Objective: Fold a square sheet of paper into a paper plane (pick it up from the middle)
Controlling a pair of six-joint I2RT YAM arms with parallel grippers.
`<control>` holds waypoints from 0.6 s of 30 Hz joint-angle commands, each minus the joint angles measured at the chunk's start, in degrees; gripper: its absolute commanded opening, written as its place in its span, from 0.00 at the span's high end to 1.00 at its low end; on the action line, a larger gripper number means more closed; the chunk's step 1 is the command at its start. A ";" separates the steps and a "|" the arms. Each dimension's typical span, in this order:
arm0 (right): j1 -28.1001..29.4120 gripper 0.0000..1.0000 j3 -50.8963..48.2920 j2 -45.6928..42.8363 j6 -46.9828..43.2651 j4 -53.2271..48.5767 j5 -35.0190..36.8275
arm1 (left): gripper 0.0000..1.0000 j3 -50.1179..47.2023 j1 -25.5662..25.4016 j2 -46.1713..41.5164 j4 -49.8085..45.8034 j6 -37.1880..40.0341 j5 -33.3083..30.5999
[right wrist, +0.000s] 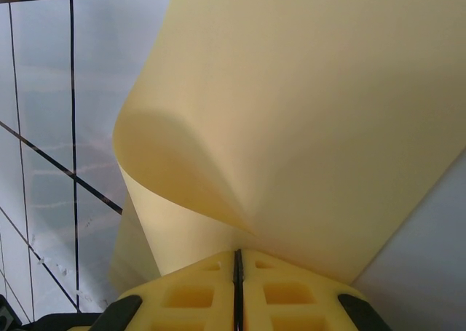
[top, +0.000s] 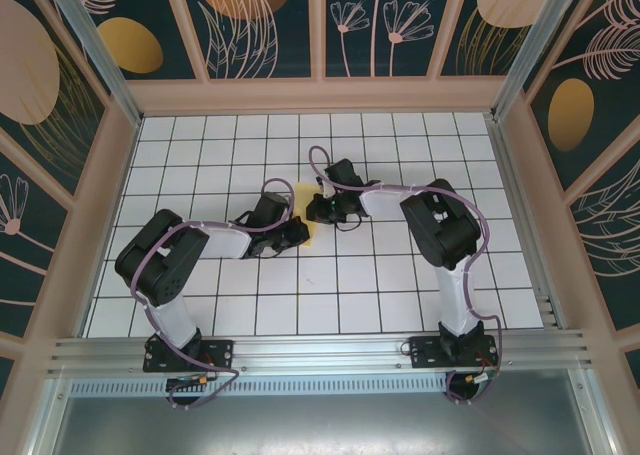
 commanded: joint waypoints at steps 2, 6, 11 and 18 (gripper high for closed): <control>0.07 0.88 1.09 2.76 -1.26 -3.91 2.75 | 0.88 -0.54 -0.07 -2.15 -4.00 -1.27 -1.57; 0.07 0.89 0.79 3.17 -1.43 -4.96 3.21 | 0.82 -0.43 0.57 -6.47 -1.93 -2.93 -1.35; 0.08 0.90 1.01 3.80 -1.79 -5.99 3.41 | 0.82 0.35 1.97 -8.36 -0.98 -4.12 -2.53; 0.17 0.93 1.10 3.92 -1.87 -6.29 3.61 | 0.88 4.70 3.71 -5.05 -3.43 -3.20 -6.77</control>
